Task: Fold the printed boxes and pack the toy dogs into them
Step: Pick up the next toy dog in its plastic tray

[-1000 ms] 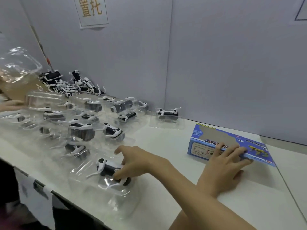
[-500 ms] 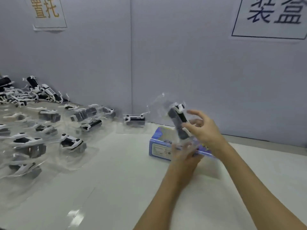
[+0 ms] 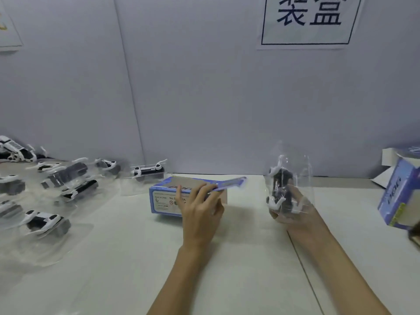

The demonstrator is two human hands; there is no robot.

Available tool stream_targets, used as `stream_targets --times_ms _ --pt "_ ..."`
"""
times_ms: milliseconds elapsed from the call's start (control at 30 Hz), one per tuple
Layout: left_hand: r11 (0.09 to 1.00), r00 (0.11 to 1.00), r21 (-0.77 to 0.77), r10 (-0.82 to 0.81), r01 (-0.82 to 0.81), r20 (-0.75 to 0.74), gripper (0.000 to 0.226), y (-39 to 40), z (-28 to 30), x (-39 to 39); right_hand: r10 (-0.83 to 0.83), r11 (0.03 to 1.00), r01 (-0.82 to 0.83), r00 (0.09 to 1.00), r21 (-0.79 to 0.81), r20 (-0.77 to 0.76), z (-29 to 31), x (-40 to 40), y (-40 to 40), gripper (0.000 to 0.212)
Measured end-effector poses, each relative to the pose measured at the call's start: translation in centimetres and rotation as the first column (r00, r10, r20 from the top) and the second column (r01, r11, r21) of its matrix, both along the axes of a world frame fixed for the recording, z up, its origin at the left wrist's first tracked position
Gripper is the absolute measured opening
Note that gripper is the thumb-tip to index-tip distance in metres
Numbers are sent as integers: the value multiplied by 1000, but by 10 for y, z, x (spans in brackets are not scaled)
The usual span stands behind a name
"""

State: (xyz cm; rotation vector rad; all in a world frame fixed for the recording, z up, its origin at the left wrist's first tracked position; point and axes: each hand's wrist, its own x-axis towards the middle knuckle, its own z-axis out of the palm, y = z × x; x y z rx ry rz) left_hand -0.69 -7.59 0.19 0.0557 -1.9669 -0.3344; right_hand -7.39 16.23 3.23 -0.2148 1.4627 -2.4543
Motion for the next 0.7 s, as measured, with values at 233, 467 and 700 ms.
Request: stream_targets --times_ms 233,467,700 --pt "816 940 505 -341 283 24 73 4 29 21 239 937 -186 959 295 -154 5 13 -8 80" --pt "697 877 621 -480 359 31 75 12 44 39 353 897 -244 898 368 -263 5 20 -26 63" --pt "667 867 638 -499 386 -4 77 15 48 42 137 892 117 851 437 -508 6 18 -27 57"
